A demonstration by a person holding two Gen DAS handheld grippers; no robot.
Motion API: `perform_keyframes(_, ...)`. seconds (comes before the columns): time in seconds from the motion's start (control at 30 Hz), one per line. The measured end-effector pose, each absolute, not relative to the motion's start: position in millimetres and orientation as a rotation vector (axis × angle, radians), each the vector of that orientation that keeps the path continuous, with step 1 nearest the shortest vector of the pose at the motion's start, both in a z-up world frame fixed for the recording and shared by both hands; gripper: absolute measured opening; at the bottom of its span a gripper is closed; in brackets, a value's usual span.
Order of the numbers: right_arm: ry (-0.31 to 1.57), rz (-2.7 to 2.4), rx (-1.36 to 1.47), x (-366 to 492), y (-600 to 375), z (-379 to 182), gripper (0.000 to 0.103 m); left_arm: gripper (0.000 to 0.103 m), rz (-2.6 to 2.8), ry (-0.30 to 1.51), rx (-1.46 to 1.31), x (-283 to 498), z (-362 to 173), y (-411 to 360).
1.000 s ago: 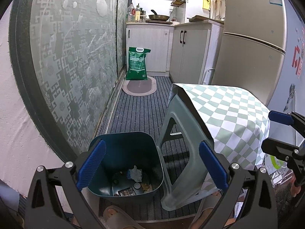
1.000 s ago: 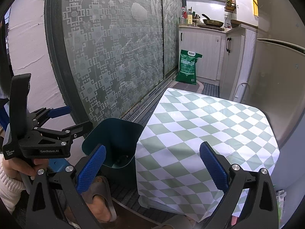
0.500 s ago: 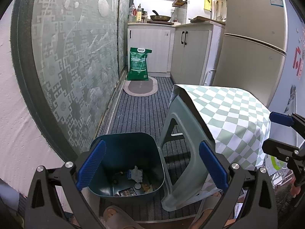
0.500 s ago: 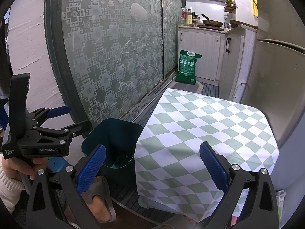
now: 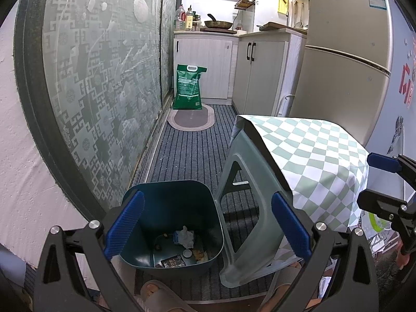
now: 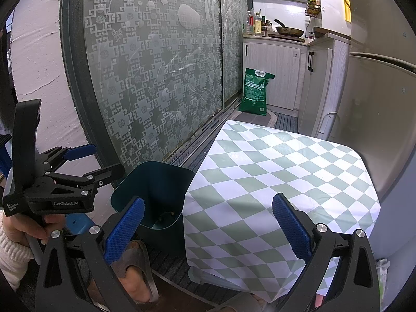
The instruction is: Collect trash
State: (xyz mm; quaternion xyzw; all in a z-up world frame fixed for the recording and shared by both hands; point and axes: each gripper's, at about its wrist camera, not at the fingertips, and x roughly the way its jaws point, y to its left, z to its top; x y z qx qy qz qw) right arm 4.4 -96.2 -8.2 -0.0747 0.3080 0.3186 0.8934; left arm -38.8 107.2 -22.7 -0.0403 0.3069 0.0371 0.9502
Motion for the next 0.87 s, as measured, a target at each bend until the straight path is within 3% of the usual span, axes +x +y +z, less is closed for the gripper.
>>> perform_keyframes(0.87, 0.639, 0.658, -0.158, 4.8, -96.1, -9.3, 0.099, 0.1, 0.052, 0.619, -0.079, -37.7, -18.2, 100.0)
